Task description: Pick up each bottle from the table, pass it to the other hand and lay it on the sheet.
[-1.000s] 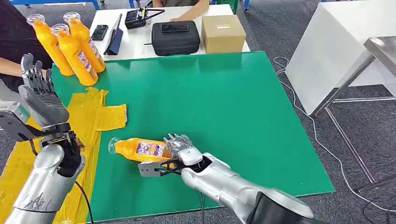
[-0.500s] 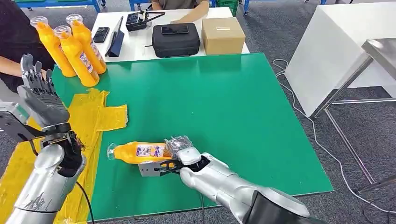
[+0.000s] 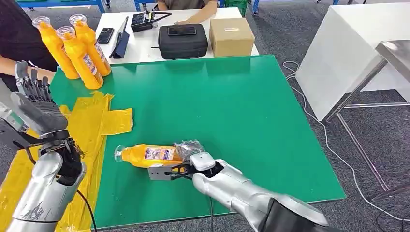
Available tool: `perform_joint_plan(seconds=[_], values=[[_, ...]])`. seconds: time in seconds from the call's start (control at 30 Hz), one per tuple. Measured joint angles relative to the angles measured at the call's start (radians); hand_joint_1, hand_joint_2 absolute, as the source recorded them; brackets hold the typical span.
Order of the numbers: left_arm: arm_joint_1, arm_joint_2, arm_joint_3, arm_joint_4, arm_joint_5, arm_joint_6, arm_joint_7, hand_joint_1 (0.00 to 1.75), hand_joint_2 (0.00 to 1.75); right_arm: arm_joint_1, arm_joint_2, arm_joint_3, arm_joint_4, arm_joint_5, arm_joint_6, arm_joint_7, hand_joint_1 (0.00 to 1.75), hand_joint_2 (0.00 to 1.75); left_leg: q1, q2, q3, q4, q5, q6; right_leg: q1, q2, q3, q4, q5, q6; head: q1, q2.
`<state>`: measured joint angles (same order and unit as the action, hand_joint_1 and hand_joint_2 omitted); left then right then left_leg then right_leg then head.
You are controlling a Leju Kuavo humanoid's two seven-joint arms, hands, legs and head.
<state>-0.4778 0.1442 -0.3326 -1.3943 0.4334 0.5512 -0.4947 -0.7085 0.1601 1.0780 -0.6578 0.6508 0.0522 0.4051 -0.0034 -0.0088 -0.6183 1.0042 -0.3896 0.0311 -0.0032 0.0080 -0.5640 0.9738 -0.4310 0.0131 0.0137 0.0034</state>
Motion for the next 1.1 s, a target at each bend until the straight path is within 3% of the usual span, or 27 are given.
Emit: perform_joint_plan(seconds=[0.17,0.3,0.33,0.6,1.1], values=[[0.021,0.016,0.036,-0.005,0.026,-0.024,0.029,0.0,0.0,0.043,-0.118,-0.106,-0.159,-0.046,-0.032,0.014,1.75,1.75,-0.003,0.0,-0.005,0.0,0.001,0.001,-0.002,-0.001,-0.004,0.0,0.002,0.002,0.0,0.0],[0.035,0.027,0.044,-0.01,0.088,-0.088,0.117,0.0,0.0,0.078,-0.187,-0.216,-0.312,-0.126,-0.126,-0.008,1.75,1.75,-0.003,-0.001,-0.009,0.001,0.001,0.002,-0.003,-0.001,-0.008,0.0,0.002,0.002,0.0,0.0],[0.04,0.031,0.044,-0.01,0.101,-0.1,0.13,0.0,1.75,0.078,-0.203,-0.249,-0.35,-0.141,-0.137,-0.013,1.75,1.75,-0.003,-0.001,-0.01,0.001,0.001,0.002,-0.003,-0.001,-0.009,0.0,0.002,0.002,0.0,0.0],[0.063,0.03,0.023,-0.01,0.191,-0.186,0.226,0.0,1.75,0.112,-0.262,-0.397,-0.596,-0.185,-0.198,-0.057,1.75,1.75,-0.003,0.0,-0.012,0.001,0.001,0.002,-0.003,-0.001,-0.012,0.0,0.001,0.003,0.0,0.0],[0.05,0.002,-0.036,-0.011,0.246,-0.233,0.314,0.0,1.75,0.14,-0.262,-0.438,-0.704,-0.179,-0.207,-0.071,1.75,1.75,-0.003,0.0,-0.014,0.001,0.001,0.002,-0.003,-0.001,-0.013,0.0,0.001,0.003,0.0,0.0]])
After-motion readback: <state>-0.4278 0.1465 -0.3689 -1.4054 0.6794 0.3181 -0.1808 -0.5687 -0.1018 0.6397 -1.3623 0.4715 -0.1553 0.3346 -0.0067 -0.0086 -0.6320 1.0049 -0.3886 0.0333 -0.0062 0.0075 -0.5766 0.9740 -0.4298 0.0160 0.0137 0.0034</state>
